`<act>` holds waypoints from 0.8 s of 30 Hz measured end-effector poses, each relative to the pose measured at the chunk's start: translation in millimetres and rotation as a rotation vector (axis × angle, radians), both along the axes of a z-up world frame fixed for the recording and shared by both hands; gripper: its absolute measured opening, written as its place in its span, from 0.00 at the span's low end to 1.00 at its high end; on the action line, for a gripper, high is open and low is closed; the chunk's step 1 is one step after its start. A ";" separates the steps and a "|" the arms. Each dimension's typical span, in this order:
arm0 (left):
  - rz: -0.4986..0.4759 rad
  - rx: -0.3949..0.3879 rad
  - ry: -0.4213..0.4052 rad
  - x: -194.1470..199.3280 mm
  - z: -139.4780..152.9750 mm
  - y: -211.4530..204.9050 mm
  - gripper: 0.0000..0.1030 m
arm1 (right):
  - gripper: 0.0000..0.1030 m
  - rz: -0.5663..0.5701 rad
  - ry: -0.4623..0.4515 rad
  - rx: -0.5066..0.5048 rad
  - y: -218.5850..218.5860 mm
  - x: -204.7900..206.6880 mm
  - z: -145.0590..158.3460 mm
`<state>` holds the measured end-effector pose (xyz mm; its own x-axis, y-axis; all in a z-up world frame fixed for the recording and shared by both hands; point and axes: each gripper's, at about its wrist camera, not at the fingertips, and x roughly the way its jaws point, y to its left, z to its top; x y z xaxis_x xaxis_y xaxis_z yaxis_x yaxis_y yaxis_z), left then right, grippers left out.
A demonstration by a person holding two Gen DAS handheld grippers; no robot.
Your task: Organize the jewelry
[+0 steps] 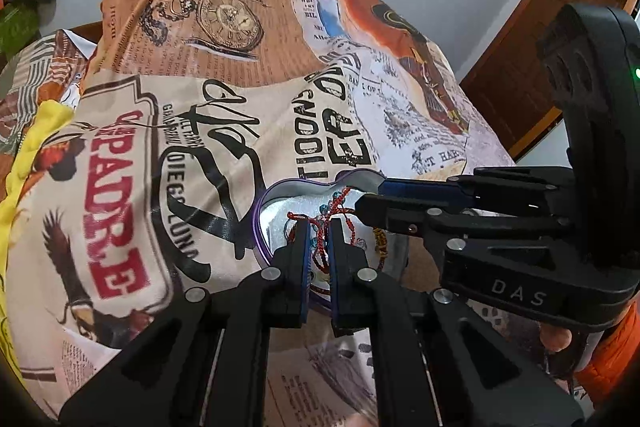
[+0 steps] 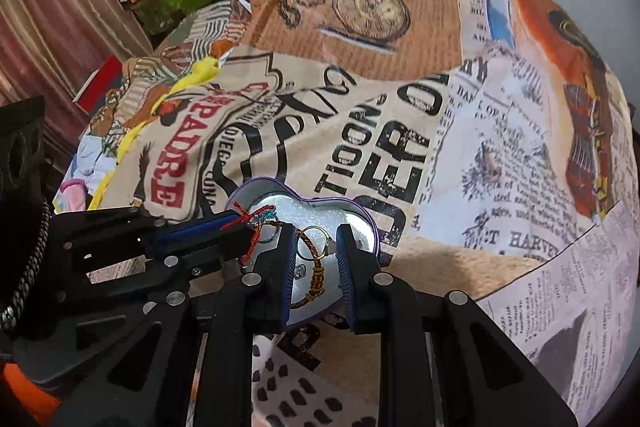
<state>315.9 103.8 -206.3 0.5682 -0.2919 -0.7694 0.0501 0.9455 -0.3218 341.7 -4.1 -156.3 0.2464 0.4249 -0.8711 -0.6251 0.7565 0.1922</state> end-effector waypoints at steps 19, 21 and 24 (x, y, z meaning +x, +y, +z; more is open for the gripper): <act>0.018 0.086 -0.057 -24.3 34.9 -8.0 0.06 | 0.18 -0.021 -0.011 0.027 -11.0 -11.6 24.8; 0.024 0.091 -0.092 -35.5 52.2 -8.0 0.06 | 0.18 -0.024 -0.057 0.032 -15.7 -22.1 40.1; 0.032 0.110 -0.155 -53.7 80.5 -10.4 0.06 | 0.18 -0.027 -0.142 0.052 -25.1 -43.0 70.3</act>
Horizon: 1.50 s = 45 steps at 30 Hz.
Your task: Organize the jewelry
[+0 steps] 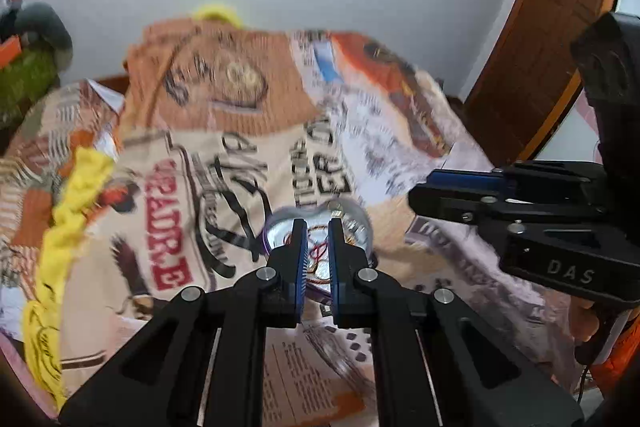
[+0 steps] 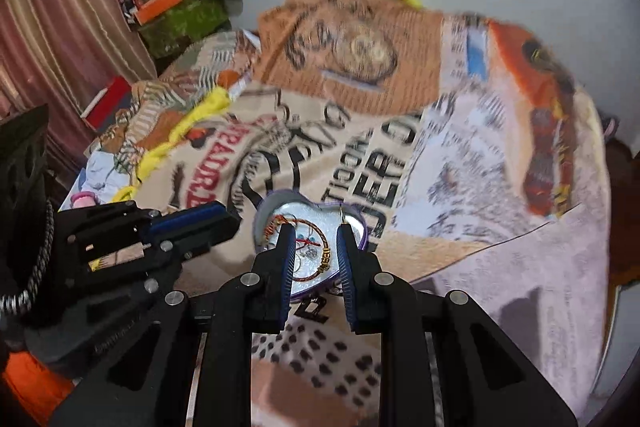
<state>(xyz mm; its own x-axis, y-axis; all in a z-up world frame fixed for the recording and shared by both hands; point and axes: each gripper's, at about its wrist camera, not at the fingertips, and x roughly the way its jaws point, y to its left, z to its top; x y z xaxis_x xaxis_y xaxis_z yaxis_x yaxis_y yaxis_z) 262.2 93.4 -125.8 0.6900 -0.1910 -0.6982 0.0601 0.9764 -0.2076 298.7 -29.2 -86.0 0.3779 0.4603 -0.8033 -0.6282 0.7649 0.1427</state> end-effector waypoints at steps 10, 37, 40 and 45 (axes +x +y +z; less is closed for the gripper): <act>0.028 0.068 -0.341 -106.2 112.6 -17.5 0.12 | 0.18 -0.054 -0.309 0.194 -46.8 -93.8 109.3; 0.219 0.115 -0.693 -273.7 160.9 -37.8 0.98 | 0.97 -0.302 -0.801 0.326 -85.0 -250.3 157.5; 0.225 0.127 -0.695 -275.6 160.6 -38.9 0.98 | 0.97 -0.300 -0.794 0.323 -85.2 -250.1 157.5; 0.222 0.139 -0.689 -275.4 159.9 -43.1 0.98 | 0.97 -0.302 -0.778 0.326 -90.0 -251.1 153.8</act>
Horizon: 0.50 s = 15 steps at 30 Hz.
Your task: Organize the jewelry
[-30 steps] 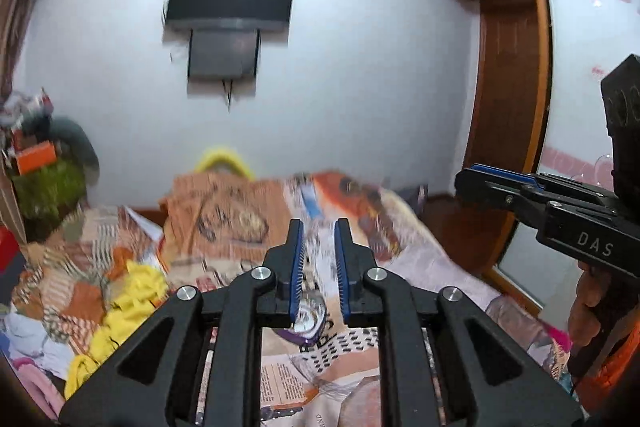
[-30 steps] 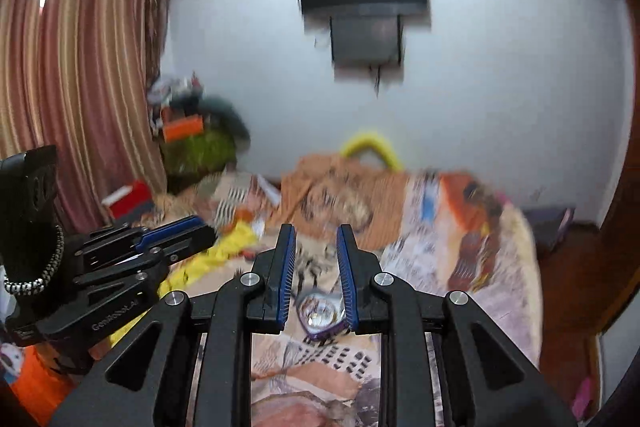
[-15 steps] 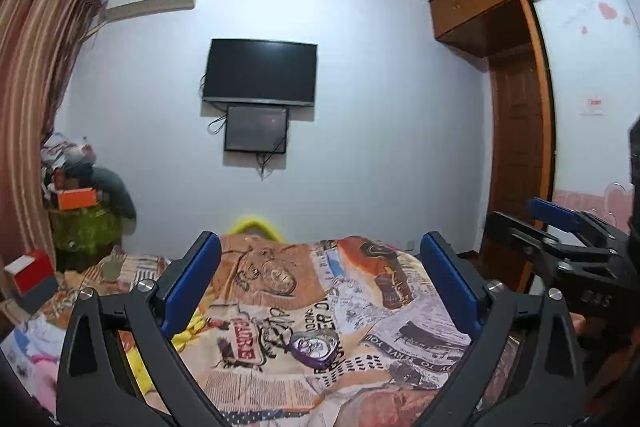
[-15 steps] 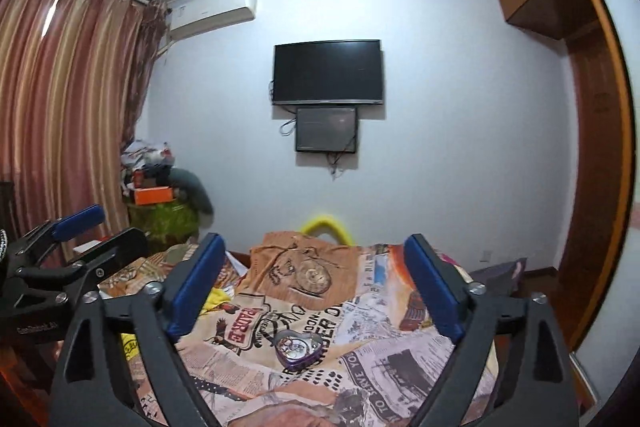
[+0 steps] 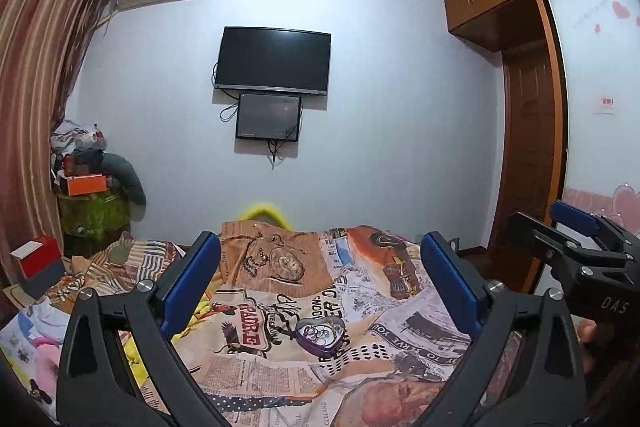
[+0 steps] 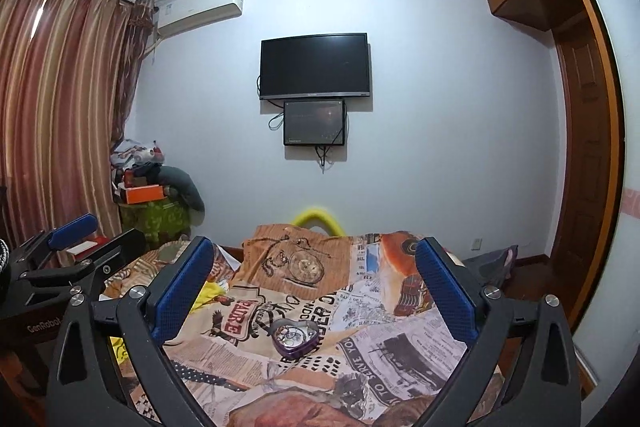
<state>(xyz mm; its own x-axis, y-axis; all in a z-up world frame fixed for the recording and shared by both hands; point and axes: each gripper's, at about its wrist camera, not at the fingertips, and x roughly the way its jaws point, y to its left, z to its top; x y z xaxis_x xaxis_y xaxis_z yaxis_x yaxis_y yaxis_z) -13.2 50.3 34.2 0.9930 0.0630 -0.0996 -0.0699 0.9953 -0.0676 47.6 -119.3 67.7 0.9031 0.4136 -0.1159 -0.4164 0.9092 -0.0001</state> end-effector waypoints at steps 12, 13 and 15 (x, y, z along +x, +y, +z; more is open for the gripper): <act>0.007 0.006 0.016 6.5 -2.6 -1.6 0.98 | 0.97 -0.007 0.006 -0.008 -3.5 -5.9 -5.9; 0.007 0.006 0.016 6.7 -2.8 -1.9 0.98 | 0.97 -0.006 0.009 -0.007 -3.7 -6.0 -6.0; 0.008 0.006 0.017 7.9 -2.9 -2.4 0.98 | 0.97 -0.005 0.014 -0.006 -3.2 -5.6 -7.0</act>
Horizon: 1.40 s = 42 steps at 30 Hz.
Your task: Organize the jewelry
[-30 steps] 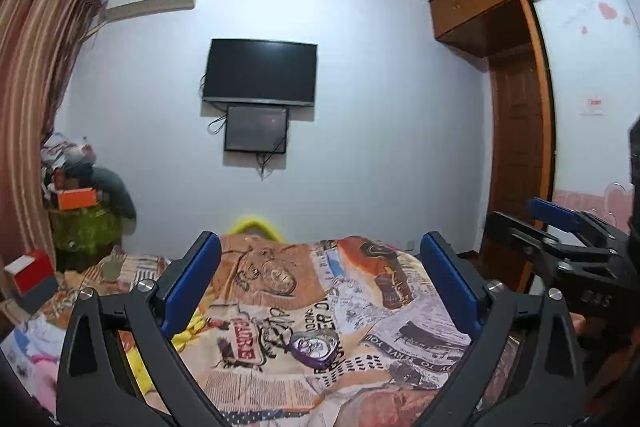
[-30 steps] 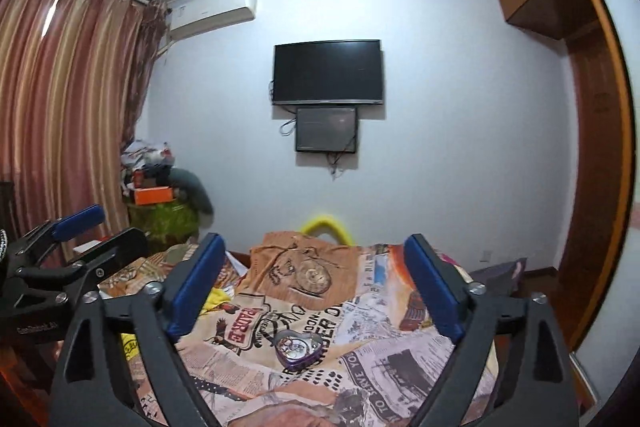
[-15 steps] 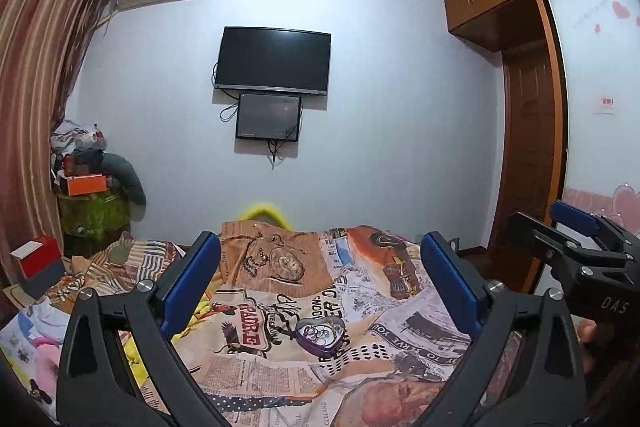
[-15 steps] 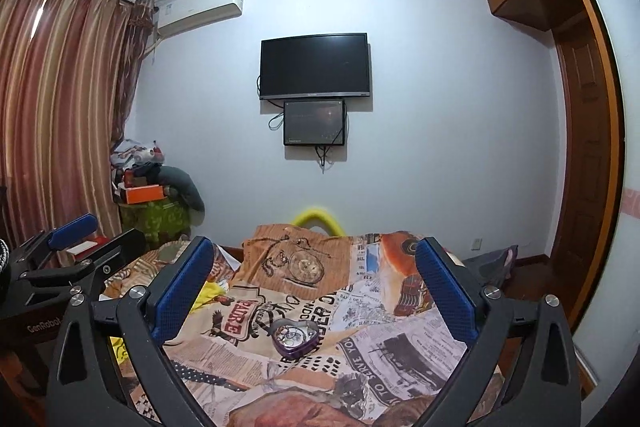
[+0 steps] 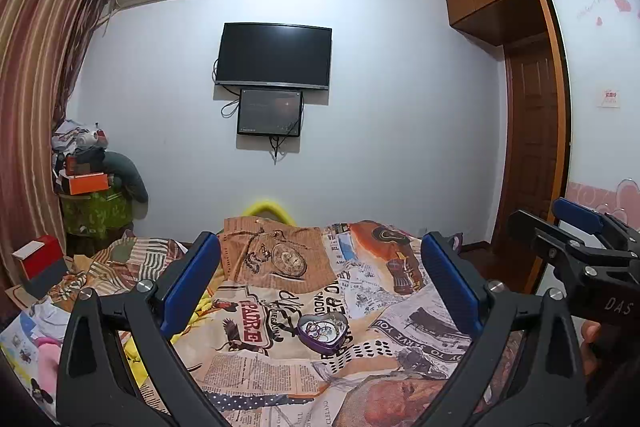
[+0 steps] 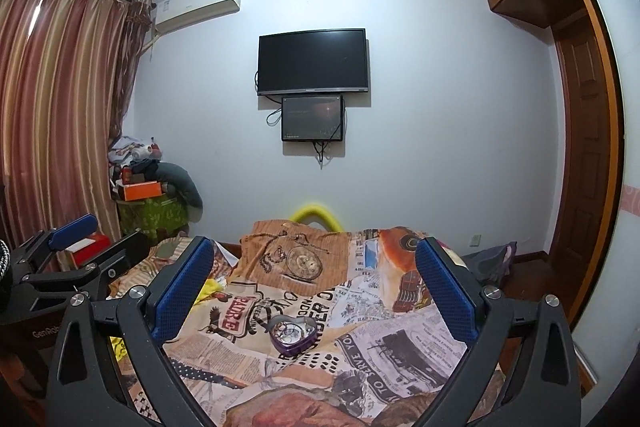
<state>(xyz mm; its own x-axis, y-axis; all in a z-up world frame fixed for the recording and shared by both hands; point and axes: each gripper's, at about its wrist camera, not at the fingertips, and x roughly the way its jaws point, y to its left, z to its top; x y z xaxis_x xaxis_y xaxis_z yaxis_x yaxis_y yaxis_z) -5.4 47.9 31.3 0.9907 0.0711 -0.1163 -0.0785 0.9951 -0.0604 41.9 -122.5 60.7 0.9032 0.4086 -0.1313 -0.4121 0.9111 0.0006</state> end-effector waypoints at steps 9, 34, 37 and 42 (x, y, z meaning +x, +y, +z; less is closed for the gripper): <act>0.001 0.002 0.011 3.7 -2.6 0.0 0.99 | 0.97 0.004 0.021 0.003 -3.1 1.4 1.7; -0.013 -0.012 0.026 9.9 -7.8 0.8 0.99 | 0.97 0.008 0.046 0.011 -5.3 4.5 3.1; -0.015 -0.011 0.028 10.6 -8.5 0.8 0.99 | 0.97 0.008 0.047 0.012 -5.4 4.8 3.1; -0.025 -0.021 0.032 11.0 -10.0 2.9 0.99 | 0.97 0.005 0.053 0.015 -5.8 4.3 2.7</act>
<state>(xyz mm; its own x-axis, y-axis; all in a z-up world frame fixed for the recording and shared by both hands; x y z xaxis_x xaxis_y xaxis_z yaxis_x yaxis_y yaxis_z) 5.7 50.8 21.3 0.9878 0.0433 -0.1496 -0.0557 0.9953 -0.0793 46.2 -128.3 63.4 0.8930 0.4155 -0.1728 -0.4158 0.9087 0.0367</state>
